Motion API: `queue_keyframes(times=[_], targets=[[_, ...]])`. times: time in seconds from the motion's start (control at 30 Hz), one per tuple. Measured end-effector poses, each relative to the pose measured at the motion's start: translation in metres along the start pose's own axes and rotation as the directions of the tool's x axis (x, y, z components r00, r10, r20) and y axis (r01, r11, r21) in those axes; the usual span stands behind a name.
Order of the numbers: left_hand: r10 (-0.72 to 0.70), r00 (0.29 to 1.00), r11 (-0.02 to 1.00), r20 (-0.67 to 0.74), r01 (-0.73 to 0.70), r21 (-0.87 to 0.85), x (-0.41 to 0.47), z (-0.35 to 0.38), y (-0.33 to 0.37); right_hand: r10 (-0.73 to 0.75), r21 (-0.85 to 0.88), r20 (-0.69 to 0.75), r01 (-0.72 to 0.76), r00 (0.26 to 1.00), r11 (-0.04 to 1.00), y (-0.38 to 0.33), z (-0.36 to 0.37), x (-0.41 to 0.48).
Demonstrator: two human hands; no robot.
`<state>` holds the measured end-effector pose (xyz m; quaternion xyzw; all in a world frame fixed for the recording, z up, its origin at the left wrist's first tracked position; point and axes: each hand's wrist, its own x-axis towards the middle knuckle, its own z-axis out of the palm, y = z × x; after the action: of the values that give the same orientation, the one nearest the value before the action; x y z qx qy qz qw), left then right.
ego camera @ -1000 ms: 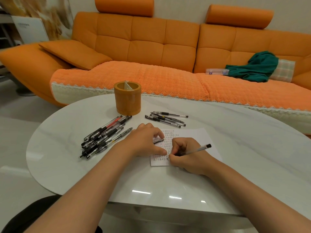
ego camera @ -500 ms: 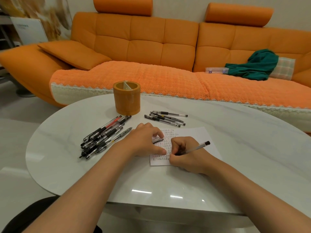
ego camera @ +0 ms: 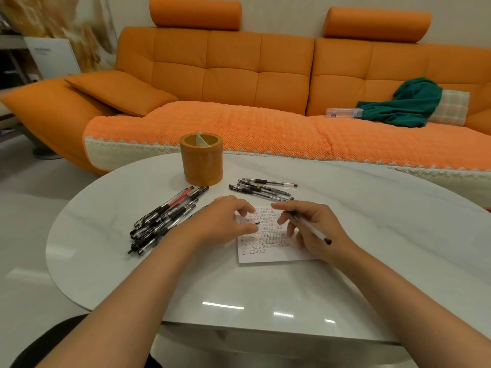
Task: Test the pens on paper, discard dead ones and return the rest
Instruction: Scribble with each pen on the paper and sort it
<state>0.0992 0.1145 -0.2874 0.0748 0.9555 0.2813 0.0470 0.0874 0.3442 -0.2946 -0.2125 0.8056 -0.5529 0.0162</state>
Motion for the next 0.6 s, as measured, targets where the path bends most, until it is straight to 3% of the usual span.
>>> queue_keyframes(times=[0.07,0.2,0.33,0.4,0.47,0.6], targets=[[-0.029,0.999,0.999,-0.021,0.030,0.040,-0.001,-0.005,0.000,0.026,0.038,0.037,-0.027,0.999,0.999,-0.002,-0.008,0.005],[-0.071,0.997,0.988,-0.039,0.075,0.132,-0.005,-0.009,0.001,0.162,0.312,0.085,-0.181,0.983,0.933,-0.011,-0.013,0.011],[-0.060,0.993,0.985,-0.101,0.075,0.153,-0.004,-0.005,0.003,0.168,0.316,0.091,-0.189,0.982,0.930,-0.017,-0.014,0.016],[-0.071,0.988,0.988,-0.140,0.089,0.129,-0.003,-0.005,0.004,0.131,0.199,0.045,-0.137,0.990,0.970,-0.019,-0.015,0.018],[-0.079,0.981,0.994,-0.176,0.092,0.064,-0.003,-0.005,0.004,0.082,-0.035,-0.018,-0.083,0.996,0.996,-0.018,-0.017,0.021],[-0.080,0.969,0.996,-0.236,0.070,-0.049,-0.002,-0.005,0.005,0.010,-0.522,-0.019,-0.018,1.000,0.853,-0.010,-0.018,0.022]])
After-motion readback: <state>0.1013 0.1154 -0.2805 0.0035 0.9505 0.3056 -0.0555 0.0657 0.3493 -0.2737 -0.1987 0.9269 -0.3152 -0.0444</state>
